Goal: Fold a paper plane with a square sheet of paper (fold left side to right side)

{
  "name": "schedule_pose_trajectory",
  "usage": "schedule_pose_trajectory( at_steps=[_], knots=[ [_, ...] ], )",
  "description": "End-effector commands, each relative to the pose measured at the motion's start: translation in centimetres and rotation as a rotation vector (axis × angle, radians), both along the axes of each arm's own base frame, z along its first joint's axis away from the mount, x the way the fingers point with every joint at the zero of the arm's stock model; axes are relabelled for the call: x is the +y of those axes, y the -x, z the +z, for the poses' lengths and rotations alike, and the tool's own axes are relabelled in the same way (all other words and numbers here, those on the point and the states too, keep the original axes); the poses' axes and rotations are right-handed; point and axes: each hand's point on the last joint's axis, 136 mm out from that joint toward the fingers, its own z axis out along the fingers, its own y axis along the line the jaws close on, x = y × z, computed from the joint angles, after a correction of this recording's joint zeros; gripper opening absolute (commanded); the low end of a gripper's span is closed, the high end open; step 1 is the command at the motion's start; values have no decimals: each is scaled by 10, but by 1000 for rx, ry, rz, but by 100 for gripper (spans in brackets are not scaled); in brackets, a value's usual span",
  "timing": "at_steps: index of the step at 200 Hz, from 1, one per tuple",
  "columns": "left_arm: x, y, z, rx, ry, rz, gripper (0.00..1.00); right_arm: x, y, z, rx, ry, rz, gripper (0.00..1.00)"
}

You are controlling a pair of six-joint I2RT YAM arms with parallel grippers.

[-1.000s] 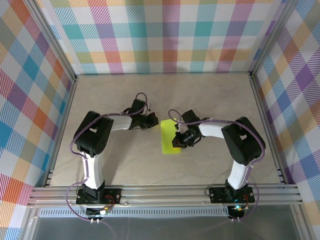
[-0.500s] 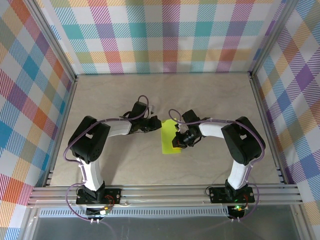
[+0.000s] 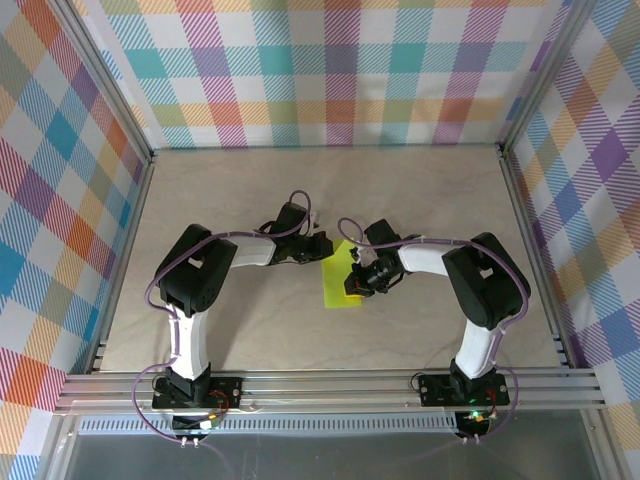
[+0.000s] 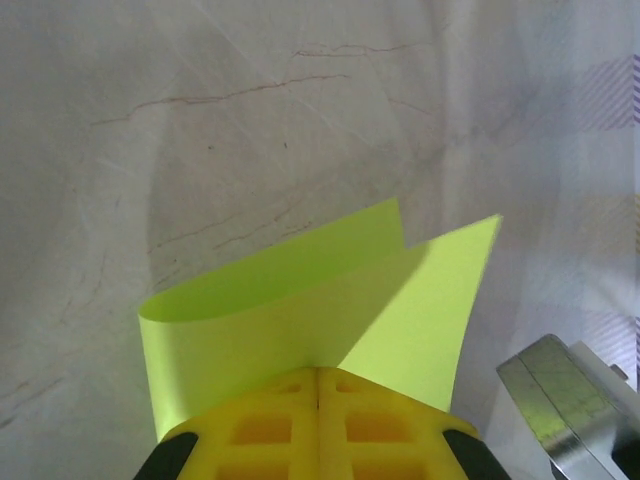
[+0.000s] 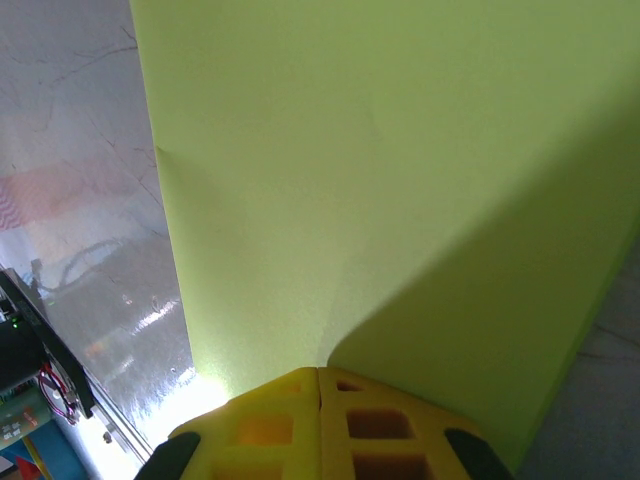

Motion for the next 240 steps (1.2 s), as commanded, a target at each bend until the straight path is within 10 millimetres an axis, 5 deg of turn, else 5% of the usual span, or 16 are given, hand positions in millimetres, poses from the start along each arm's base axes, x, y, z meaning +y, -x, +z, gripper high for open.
schedule_pose_trajectory(
  at_steps=[1, 170, 201, 240],
  knots=[
    [1, -14, -2, -49, -27, 10, 0, -50, 28, -58, 99, 280, -28, 0],
    [55, -79, -20, -88, -106, 157, 0, -49, 32, -62, 114, 264, -42, 0],
    [55, -85, -16, -93, -106, 152, 0, -44, 31, -59, 116, 240, -51, 0],
    [55, -75, 13, -124, -66, 141, 0, -37, 25, -52, 102, 203, -68, 0]
  ],
)
